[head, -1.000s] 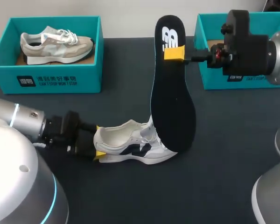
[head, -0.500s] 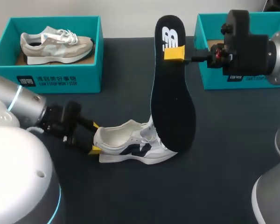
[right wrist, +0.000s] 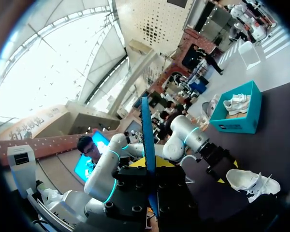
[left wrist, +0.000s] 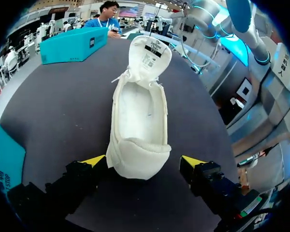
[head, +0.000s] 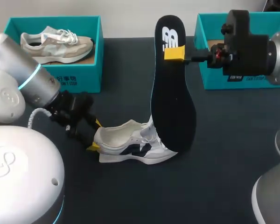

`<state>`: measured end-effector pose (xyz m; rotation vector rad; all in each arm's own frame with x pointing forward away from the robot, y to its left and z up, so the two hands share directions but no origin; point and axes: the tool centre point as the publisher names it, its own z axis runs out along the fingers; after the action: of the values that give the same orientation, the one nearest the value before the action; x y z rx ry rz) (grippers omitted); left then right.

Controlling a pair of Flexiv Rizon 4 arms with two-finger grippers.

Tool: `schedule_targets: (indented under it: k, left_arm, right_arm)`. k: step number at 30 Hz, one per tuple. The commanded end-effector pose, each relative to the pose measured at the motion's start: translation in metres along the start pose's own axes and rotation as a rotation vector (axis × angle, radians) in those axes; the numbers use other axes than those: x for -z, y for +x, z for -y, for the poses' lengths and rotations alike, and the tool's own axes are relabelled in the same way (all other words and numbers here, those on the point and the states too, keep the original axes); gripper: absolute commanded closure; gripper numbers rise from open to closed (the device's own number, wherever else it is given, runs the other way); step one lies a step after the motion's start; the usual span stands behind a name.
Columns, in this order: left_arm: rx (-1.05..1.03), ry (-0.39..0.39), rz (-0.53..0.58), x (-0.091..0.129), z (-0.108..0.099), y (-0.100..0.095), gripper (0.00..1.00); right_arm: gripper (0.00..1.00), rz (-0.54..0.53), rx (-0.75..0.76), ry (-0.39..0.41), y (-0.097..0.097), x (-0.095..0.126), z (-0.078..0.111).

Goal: Take the shoe out of the shoebox, open the shoe tongue, remove and reinsert the insole, then place the shoe into the shoebox

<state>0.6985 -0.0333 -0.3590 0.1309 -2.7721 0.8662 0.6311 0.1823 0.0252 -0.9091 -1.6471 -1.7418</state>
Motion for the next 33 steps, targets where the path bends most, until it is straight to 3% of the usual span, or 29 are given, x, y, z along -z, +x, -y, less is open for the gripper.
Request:
schedule_targets:
  k: [1,18,33]
  left_arm:
    - [-0.002,-0.225,0.006,0.002,0.008,0.001,0.0]
    - [-0.094,-0.436,0.073,0.011,0.026,0.007,0.0]
    - [-0.15,-0.481,0.166,0.015,0.047,0.004,0.0]
  right_arm:
    - [1.0,0.002,-0.002,0.001,-0.001,-0.005,-0.001]
    - [1.0,0.002,-0.002,0.001,-0.001,-0.005,-0.001]
    - [1.0,0.002,-0.002,0.001,-0.001,-0.005,-0.001]
